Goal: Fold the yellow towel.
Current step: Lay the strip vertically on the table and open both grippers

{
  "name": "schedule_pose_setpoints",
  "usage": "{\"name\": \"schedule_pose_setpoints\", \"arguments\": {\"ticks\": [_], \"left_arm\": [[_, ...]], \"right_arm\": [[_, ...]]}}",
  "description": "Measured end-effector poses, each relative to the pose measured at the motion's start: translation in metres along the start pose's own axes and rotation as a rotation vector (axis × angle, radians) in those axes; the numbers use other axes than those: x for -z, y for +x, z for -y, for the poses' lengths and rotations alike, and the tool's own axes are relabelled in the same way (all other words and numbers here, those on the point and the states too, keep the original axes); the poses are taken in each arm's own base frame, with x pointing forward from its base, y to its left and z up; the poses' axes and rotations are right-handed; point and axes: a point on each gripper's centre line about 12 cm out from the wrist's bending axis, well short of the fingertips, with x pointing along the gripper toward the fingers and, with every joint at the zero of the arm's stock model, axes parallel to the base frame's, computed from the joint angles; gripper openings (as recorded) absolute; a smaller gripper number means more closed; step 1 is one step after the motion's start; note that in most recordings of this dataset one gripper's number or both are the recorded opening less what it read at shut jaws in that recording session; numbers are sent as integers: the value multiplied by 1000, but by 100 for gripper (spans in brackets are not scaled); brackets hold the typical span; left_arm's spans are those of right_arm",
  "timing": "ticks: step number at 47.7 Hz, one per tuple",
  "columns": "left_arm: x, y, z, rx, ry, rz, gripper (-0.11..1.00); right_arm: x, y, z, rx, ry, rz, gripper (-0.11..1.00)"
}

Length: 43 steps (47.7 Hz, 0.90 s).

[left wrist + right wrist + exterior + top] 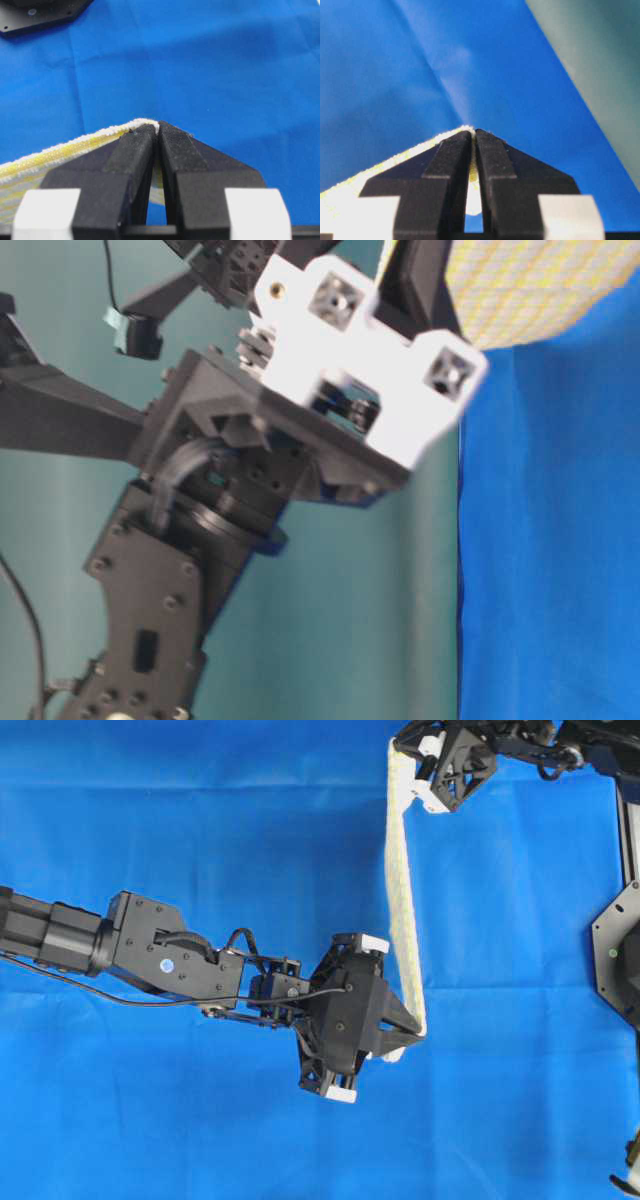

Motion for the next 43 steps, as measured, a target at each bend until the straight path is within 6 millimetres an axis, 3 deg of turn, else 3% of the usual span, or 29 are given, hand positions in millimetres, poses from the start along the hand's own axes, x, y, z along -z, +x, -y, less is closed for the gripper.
{"name": "schedule_pose_setpoints", "arguments": {"ticks": [8,26,43], "left_arm": [[25,-8,1,0,-26,-40,2],[54,-49,5,-5,-170,-46,2],[67,-65,12,5,-212,-57,2]], "right_arm": [[-4,23,-3,-5,-7,-19,3],[-30,72,-29,-46,-46,-1,3],[-33,86,-39,-62,-59,-2,3]]}}
